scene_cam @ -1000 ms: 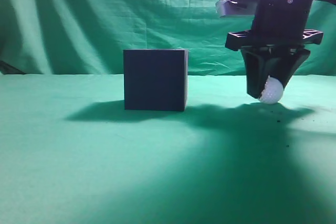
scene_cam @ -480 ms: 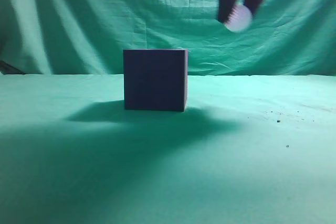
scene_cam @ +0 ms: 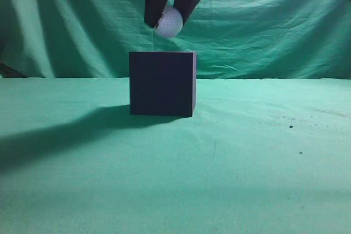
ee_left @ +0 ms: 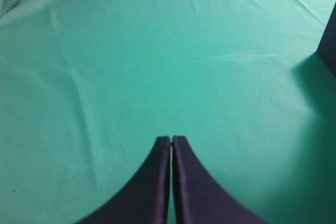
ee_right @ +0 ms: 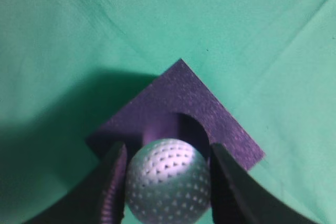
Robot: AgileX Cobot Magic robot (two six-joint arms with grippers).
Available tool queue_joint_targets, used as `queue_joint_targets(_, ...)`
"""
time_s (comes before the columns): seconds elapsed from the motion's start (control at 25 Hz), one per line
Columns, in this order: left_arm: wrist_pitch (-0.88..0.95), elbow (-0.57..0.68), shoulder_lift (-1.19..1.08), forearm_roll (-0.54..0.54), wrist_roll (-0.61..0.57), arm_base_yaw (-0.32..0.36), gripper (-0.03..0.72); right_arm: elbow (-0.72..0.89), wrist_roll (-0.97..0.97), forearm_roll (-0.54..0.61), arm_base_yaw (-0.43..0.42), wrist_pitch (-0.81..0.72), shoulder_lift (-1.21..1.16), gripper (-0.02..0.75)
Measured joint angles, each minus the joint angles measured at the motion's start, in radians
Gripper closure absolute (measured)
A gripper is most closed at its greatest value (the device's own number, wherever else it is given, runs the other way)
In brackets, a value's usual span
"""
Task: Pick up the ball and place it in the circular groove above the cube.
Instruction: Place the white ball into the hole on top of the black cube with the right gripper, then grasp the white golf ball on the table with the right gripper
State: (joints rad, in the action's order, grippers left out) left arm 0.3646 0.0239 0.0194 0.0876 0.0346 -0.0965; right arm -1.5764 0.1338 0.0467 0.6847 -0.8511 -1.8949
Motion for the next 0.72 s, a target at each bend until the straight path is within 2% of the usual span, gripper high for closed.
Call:
queue_joint_targets(0.44, 0.0, 0.0, 0.0, 0.0, 0.0, 0.0, 0.688, 0.0, 0.0, -0.001, 0.0, 0.05, -0.066, 0.427)
queue_joint_targets(0.64, 0.0, 0.0, 0.0, 0.0, 0.0, 0.0, 0.688, -0.002, 0.002, -0.004, 0.0, 0.041, -0.065, 0.195)
queue_joint_targets(0.72, 0.0, 0.0, 0.0, 0.0, 0.0, 0.0, 0.688, -0.023, 0.002, -0.018, 0.0, 0.005, -0.06, 0.172)
